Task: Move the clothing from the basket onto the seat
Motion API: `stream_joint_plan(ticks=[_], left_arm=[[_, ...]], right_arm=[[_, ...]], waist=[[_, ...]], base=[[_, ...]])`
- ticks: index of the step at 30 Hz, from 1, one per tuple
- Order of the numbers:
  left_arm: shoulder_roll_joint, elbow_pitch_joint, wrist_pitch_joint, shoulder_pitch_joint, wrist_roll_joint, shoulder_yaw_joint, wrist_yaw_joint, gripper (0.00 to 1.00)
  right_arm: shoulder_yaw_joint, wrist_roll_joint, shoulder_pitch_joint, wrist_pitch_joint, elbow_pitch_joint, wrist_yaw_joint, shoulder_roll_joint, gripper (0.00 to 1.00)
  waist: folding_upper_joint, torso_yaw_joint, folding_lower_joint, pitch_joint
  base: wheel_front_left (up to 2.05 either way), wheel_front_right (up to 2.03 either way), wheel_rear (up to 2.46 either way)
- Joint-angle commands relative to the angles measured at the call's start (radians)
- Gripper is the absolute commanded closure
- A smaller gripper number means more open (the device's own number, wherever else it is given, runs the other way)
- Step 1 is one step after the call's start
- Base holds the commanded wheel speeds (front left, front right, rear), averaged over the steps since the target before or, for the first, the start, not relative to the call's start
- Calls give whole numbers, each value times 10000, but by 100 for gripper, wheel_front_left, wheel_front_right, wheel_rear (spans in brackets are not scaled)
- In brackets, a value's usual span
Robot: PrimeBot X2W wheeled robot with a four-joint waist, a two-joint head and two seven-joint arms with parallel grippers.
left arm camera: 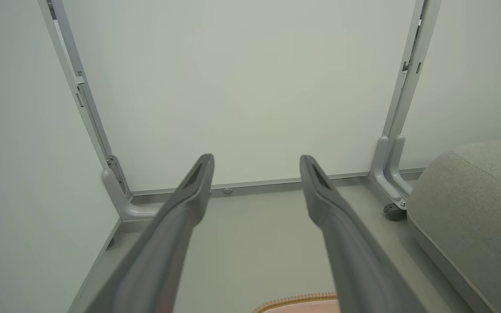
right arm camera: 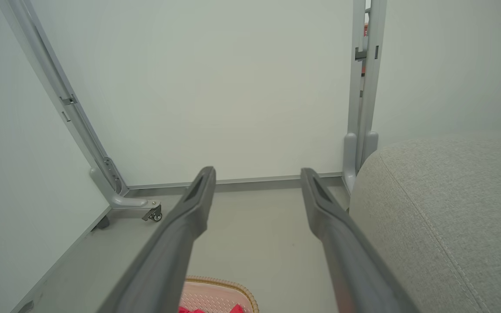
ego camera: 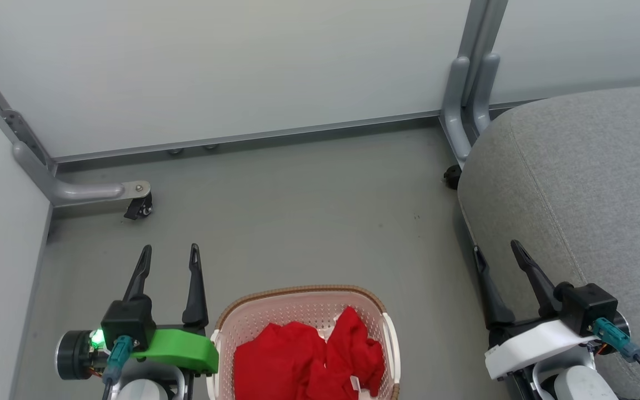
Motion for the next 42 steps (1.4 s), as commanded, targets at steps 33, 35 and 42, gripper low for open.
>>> stream_joint_plan(ticks=[33, 35, 42], left_arm=[[379, 2807, -7, -3086, 1239, -1254, -1124, 0], [487, 3092, -7, -3312, 1338, -1382, -1166, 0], [762, 4020, -7, -4056, 1550, -1764, -1301, 0]], right_arm=[[451, 544, -1903, -49, -1058, 1, -41, 0], [497, 620, -2037, -49, -1150, 1, -41, 0], [652, 896, -2506, -49, -1445, 1, -37, 0]], waist=[[108, -2686, 0, 3804], [108, -2833, 0, 4080], [108, -3329, 0, 5117]], base=[[0, 0, 0], [0, 0, 0], [0, 0, 0]])
